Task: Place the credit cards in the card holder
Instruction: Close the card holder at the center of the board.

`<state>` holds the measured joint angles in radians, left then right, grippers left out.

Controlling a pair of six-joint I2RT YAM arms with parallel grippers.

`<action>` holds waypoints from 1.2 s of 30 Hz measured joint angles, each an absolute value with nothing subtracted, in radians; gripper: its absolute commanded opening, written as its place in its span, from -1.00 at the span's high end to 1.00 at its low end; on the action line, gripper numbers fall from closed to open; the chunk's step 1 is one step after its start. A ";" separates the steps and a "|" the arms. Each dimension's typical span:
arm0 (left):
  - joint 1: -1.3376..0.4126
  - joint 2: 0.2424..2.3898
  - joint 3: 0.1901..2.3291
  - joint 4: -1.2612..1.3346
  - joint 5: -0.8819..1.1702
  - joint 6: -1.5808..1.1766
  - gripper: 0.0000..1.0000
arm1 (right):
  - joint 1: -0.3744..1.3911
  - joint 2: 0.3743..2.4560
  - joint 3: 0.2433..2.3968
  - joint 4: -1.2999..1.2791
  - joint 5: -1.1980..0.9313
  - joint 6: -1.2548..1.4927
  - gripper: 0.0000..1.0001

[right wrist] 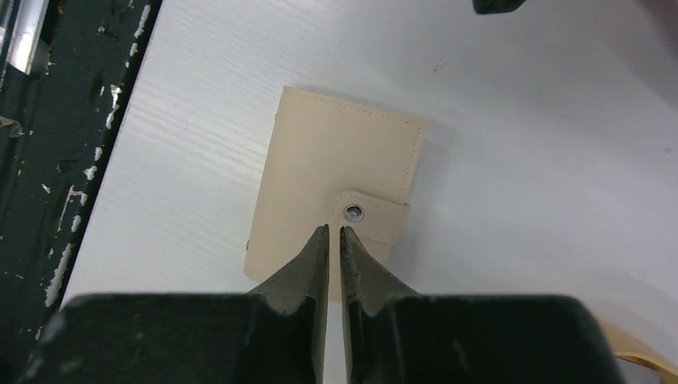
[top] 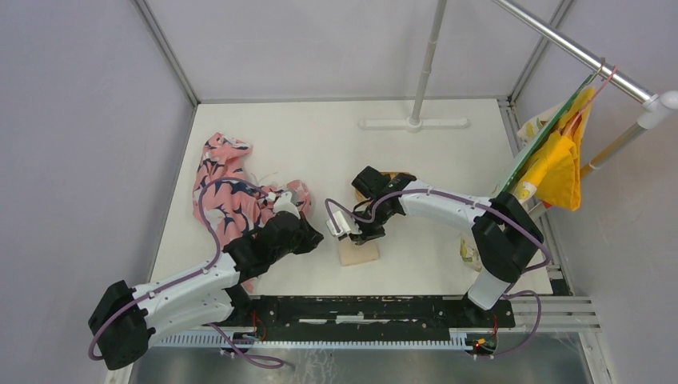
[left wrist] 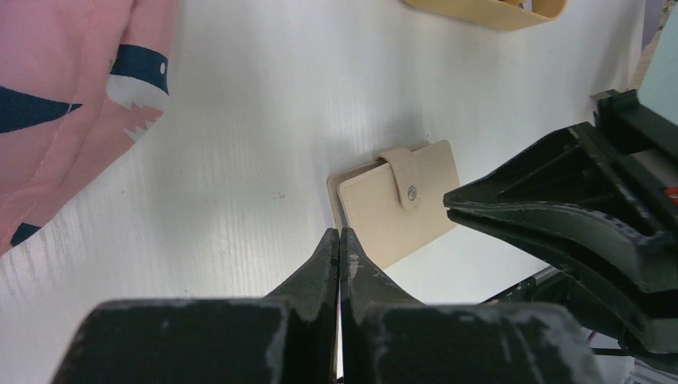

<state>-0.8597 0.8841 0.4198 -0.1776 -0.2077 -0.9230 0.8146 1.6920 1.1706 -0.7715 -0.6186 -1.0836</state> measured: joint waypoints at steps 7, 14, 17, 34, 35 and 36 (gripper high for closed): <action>-0.860 0.886 0.420 -0.178 -0.208 -0.923 0.96 | 0.844 1.715 1.121 -0.682 -0.541 -1.019 0.75; -0.860 0.888 0.420 -0.177 -0.208 -0.923 0.96 | 0.851 1.721 1.121 -0.636 -0.513 -0.984 0.77; -0.860 0.888 0.420 -0.176 -0.208 -0.923 0.96 | 0.855 1.723 1.121 -0.625 -0.503 -0.976 0.80; -0.860 0.878 0.419 -0.178 -0.208 -0.923 0.96 | 0.903 1.759 1.114 -0.588 -0.454 -0.946 0.73; -0.860 0.874 0.419 -0.178 -0.208 -0.923 0.96 | 0.903 1.759 1.114 -0.589 -0.454 -0.944 0.63; -0.860 0.867 0.419 -0.178 -0.208 -0.923 0.96 | 0.902 1.758 1.116 -0.590 -0.456 -0.943 0.54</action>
<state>-0.8597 0.8673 0.4187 -0.1783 -0.2081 -0.9230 0.9020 1.7584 1.1156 -0.5896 -0.4557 -0.9428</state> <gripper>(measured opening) 0.025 0.118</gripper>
